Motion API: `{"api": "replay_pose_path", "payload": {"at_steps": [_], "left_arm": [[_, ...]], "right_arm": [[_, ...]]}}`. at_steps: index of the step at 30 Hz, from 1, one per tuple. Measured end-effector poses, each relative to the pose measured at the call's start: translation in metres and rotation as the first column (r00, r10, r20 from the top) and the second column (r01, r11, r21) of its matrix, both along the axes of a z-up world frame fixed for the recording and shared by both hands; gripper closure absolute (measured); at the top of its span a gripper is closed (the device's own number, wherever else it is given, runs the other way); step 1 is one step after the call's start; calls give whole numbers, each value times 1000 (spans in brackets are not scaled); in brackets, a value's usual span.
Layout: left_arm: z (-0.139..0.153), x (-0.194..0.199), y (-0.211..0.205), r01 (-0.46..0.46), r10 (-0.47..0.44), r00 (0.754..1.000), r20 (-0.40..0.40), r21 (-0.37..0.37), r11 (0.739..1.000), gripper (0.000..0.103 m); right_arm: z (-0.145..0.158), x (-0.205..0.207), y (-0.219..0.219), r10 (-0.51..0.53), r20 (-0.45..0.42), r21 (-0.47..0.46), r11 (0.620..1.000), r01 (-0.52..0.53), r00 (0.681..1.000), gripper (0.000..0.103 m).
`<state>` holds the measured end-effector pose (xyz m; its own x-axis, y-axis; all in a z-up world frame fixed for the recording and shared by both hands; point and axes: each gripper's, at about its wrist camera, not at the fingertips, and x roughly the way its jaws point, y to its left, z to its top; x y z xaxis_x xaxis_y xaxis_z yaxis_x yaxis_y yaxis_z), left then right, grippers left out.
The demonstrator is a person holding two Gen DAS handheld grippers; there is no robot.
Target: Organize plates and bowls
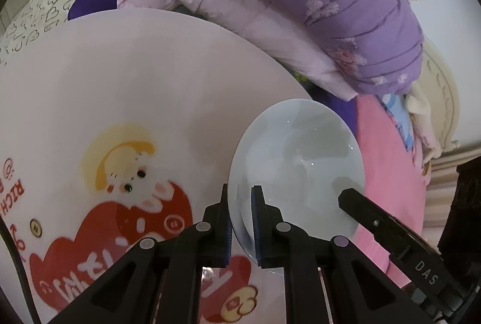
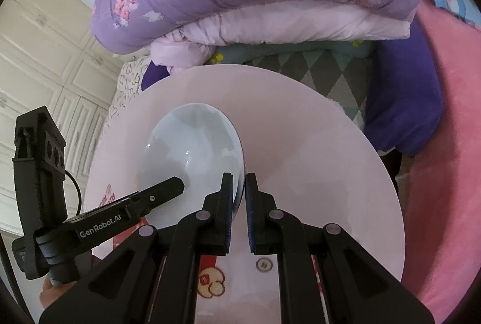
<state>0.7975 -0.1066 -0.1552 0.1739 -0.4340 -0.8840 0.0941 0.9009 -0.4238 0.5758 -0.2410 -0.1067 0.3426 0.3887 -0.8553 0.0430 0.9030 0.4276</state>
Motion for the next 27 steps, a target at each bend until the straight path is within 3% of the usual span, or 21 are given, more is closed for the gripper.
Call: {"api": "replay_pose_path", "payload": {"at_steps": [16, 27], "left_arm": [[78, -103, 27, 91, -89, 987, 132, -16, 996, 94], [116, -173, 35, 175, -173, 979, 111, -10, 984, 92]], "right_arm": [[68, -84, 8, -2, 126, -30, 1000, 6, 992, 95], [93, -151, 6, -11, 154, -53, 998, 20, 988, 95]]}}
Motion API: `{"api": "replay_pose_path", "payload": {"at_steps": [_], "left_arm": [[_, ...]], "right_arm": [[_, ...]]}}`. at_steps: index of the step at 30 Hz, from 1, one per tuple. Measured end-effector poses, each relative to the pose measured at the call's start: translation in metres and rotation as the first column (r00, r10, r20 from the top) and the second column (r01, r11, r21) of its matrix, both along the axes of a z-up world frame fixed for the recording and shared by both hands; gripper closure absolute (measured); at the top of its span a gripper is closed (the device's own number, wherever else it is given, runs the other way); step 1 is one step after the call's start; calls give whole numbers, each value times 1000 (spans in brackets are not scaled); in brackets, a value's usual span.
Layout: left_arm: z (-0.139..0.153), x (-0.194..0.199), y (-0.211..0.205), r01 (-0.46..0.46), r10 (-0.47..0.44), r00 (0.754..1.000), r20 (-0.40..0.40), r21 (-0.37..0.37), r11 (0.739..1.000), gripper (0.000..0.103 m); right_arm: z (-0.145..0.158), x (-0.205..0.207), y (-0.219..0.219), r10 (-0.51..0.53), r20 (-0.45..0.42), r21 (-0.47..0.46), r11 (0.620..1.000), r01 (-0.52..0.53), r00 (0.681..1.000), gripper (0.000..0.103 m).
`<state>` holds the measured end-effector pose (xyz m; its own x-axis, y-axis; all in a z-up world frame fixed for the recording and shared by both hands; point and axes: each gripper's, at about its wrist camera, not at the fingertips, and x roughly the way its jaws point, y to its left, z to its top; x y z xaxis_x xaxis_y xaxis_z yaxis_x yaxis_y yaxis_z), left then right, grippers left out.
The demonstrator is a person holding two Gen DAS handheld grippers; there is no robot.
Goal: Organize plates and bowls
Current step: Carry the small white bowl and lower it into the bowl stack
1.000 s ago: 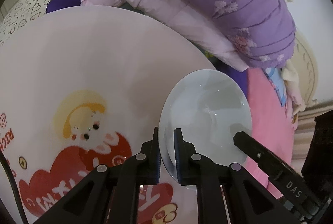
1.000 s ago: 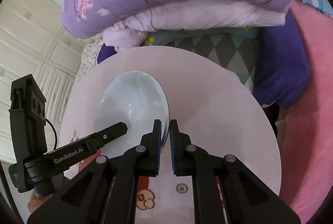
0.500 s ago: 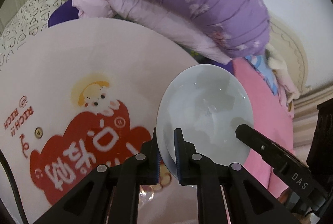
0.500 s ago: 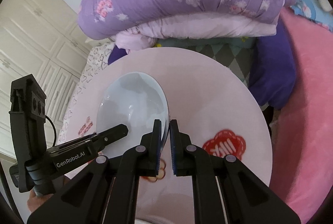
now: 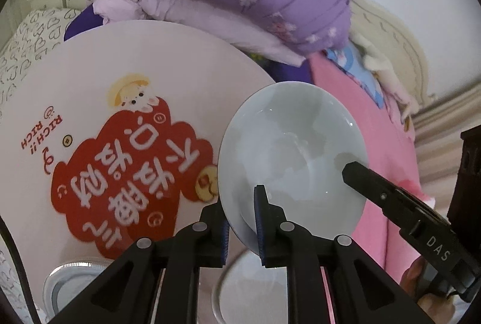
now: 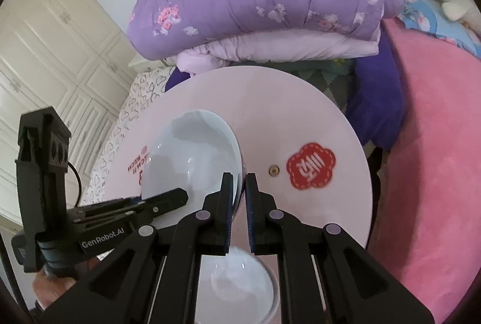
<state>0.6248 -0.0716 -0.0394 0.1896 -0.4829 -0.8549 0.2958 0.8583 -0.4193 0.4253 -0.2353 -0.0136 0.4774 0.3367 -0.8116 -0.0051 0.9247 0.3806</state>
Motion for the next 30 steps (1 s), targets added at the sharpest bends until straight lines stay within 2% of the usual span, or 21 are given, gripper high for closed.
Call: {"api": "replay_pose_path", "payload": {"at_steps": [12, 22, 30], "left_arm": [[31, -55, 0, 85, -86, 996, 16, 38, 996, 92], [20, -92, -3, 136, -136, 991, -5, 99, 986, 90], [6, -114, -12, 185, -184, 983, -18, 171, 968, 88]], "right_arm": [[7, -53, -2, 19, 6, -12, 1000, -19, 1000, 95], [-15, -80, -1, 43, -42, 11, 999, -43, 998, 95], [-33, -91, 3, 61, -85, 25, 998, -59, 994, 95]]}}
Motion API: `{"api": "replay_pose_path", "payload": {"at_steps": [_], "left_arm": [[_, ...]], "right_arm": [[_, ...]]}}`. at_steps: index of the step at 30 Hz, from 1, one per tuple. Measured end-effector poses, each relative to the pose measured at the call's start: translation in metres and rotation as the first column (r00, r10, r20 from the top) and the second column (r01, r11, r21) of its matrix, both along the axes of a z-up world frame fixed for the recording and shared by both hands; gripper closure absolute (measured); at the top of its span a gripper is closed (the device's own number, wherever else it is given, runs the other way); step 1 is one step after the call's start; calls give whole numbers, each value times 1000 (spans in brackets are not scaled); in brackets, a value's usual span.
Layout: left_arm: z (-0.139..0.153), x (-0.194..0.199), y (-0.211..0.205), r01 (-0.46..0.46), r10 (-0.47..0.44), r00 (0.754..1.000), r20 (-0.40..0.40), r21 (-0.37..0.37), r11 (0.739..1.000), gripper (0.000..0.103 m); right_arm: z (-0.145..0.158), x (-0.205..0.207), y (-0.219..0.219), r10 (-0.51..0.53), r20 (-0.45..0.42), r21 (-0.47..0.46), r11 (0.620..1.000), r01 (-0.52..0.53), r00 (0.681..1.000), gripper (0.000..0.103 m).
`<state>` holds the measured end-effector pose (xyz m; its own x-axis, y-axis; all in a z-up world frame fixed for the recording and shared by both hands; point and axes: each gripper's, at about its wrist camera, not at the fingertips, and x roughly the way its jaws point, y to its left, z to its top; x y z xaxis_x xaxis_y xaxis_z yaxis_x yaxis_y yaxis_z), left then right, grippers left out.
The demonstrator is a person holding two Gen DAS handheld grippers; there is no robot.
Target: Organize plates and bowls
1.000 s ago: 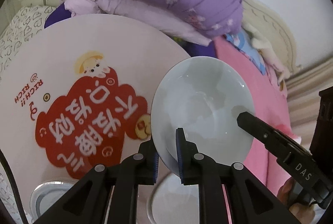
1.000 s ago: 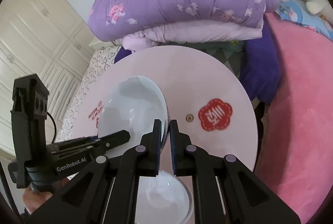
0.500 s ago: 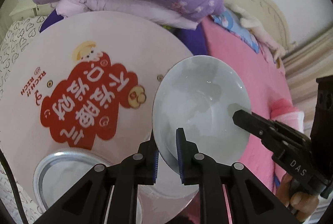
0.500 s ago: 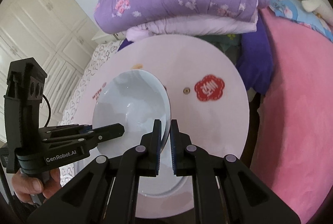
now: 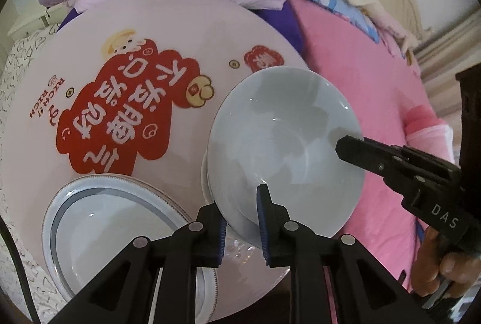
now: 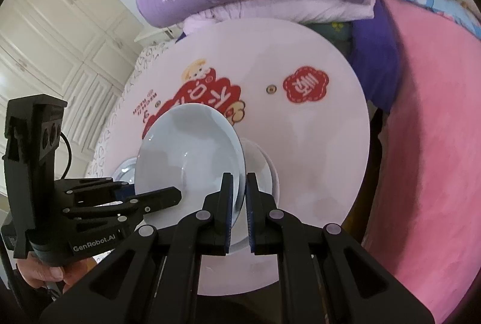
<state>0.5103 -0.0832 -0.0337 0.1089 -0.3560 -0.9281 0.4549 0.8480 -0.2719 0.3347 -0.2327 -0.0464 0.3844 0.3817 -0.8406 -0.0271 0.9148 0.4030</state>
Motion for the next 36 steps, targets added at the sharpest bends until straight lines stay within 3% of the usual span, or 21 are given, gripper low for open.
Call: {"api": "replay_pose_path", "payload": {"at_steps": [10, 24, 27, 31, 36], "left_arm": [[3, -11, -7, 49, -51, 998, 33, 50, 998, 86], [1, -5, -19, 134, -134, 991, -11, 99, 986, 80], [2, -4, -20, 139, -138, 990, -20, 86, 986, 73], [3, 2, -17, 122, -120, 992, -39, 64, 990, 48], [-4, 10, -9, 89, -87, 994, -66, 43, 995, 47]], "right_arm": [[-6, 1, -1, 9, -21, 4, 1000, -8, 1000, 95], [-16, -1, 0, 28, -66, -12, 1000, -29, 997, 93], [-18, -1, 0, 30, -69, -20, 999, -31, 997, 92], [-20, -1, 1, 35, -78, -24, 999, -37, 996, 91], [-20, -2, 2, 35, -83, -26, 999, -38, 996, 90]]}}
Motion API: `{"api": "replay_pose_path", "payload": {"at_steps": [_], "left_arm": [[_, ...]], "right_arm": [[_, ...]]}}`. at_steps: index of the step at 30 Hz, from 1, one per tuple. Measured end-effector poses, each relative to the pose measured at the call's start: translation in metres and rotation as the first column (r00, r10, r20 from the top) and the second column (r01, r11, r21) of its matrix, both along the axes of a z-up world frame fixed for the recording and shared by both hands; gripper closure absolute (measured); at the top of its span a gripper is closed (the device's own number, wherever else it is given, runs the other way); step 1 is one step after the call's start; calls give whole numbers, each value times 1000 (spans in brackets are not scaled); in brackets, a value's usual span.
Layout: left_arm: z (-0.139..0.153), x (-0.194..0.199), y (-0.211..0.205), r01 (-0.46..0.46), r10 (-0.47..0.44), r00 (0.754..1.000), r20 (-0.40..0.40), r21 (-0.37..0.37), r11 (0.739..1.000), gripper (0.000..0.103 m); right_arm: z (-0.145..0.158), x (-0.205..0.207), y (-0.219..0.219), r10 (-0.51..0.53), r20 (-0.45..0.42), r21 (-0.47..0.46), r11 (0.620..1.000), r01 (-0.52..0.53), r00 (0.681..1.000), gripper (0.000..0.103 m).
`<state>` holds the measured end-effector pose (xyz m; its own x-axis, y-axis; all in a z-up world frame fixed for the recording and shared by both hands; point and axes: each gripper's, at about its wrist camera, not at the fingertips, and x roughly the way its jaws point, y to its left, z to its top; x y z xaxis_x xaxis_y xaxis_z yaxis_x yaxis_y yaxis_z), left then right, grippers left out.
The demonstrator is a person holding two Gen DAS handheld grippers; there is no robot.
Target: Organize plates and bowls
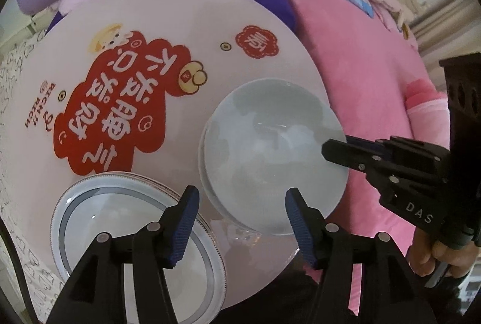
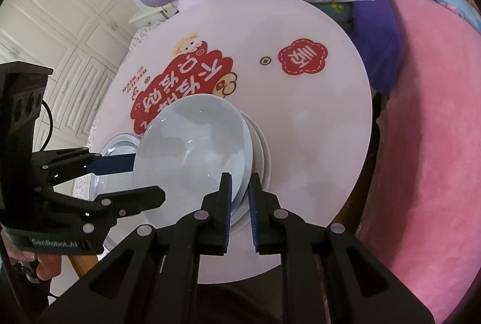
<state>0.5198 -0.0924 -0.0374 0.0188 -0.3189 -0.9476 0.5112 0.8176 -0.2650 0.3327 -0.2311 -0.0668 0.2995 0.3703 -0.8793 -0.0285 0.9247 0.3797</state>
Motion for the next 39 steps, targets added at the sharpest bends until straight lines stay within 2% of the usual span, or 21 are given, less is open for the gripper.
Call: {"api": "replay_pose_path", "payload": {"at_steps": [3, 5, 6, 7, 8, 9, 10, 14, 20, 39], "left_arm": [[-5, 1, 2, -9, 9, 1000, -14, -5, 1000, 47], [-8, 2, 3, -18, 18, 1000, -17, -7, 1000, 44], [-9, 2, 2, -22, 22, 1000, -16, -7, 1000, 43], [-11, 3, 3, -29, 29, 999, -16, -10, 1000, 40], [-11, 3, 5, -37, 37, 999, -14, -17, 999, 37], [-11, 4, 6, -44, 43, 999, -12, -26, 999, 35], [-10, 4, 6, -52, 52, 999, -8, -34, 998, 30], [-7, 6, 13, -79, 79, 997, 8, -71, 994, 17], [-10, 12, 27, -112, 115, 993, 18, -116, 987, 8], [-60, 27, 8, -114, 99, 990, -105, -148, 982, 10]], "right_arm": [[1, 0, -3, -13, 2, -4, 1000, 13, 1000, 89], [3, 1, -8, -32, 13, 3, 999, 32, 999, 83], [5, 1, -10, -38, 20, 12, 999, 38, 999, 69], [7, 1, -13, -51, 35, 26, 998, 50, 998, 48], [9, 2, -14, -58, 46, 27, 998, 57, 997, 34], [11, 2, -15, -68, 65, 26, 997, 66, 996, 13], [12, 2, -16, -72, 78, 24, 997, 70, 994, 5], [13, 5, -21, -100, 98, 35, 995, 97, 990, 3], [9, 7, -33, -144, 92, 57, 989, 139, 985, 0], [-28, 11, -26, -123, -7, 59, 991, 123, 992, 0]]}}
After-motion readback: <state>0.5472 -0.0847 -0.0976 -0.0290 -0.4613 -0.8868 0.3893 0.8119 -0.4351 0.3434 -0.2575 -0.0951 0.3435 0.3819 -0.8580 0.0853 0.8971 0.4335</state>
